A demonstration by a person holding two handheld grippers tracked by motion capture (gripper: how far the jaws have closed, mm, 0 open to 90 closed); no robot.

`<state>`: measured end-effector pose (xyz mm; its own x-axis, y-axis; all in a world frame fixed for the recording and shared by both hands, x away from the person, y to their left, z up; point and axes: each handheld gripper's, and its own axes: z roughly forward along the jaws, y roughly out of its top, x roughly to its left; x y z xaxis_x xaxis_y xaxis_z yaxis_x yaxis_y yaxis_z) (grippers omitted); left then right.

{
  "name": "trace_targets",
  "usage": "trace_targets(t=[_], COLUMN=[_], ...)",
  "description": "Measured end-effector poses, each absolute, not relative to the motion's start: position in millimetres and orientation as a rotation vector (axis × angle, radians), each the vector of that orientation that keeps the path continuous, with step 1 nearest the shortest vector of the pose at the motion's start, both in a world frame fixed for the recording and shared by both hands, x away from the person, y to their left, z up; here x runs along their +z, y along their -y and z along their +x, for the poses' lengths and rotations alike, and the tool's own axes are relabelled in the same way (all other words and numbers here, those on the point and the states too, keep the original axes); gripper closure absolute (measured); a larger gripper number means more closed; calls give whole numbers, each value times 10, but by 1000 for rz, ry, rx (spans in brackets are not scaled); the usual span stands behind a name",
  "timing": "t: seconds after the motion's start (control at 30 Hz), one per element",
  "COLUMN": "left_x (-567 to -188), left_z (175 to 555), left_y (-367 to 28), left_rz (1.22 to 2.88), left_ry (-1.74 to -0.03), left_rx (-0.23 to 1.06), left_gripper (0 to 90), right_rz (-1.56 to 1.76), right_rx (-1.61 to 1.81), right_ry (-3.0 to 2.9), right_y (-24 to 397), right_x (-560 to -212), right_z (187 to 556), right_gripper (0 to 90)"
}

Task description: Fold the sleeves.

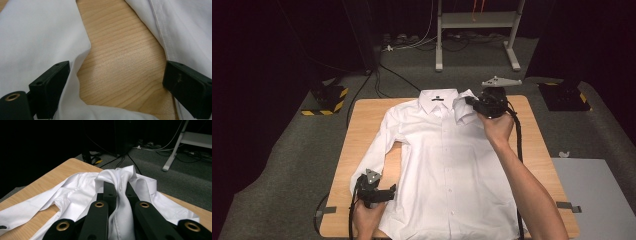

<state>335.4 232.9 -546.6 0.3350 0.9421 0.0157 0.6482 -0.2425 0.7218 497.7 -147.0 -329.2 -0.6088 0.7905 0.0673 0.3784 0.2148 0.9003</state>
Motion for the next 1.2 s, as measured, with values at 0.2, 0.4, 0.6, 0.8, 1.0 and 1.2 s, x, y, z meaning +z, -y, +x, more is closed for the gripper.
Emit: trace_targets(t=[0.2,0.4,0.6,0.8,1.0,1.2], left_x=[-5466,-5466,-5466,-5466,-5466,-5466], left_z=[3353,3353,3354,3354,3354,3353], left_y=[-2329,-2329,-2328,-2329,-2328,-2327], left_rz=[1983,1983,1981,1981,1981,1981], left_ry=[-1389,-1390,-1390,-1390,-1390,-1391], left_rx=[611,611,611,612,612,613], left_gripper=[85,85,85,85,85,84], right_rz=[1086,1083,1074,1075,1094,1124], right_rx=[1360,1360,1345,1332,1328,1334], right_ry=[-2110,-2134,-2157,-2176,-2190,-2189], right_y=[1334,1151,945,752,612,549], right_x=[-3401,-3473,-3501,-3573,-3658,-3722], right_z=[5078,5174,5282,5394,5490,5564], right_gripper=[860,859,859,859,859,859])
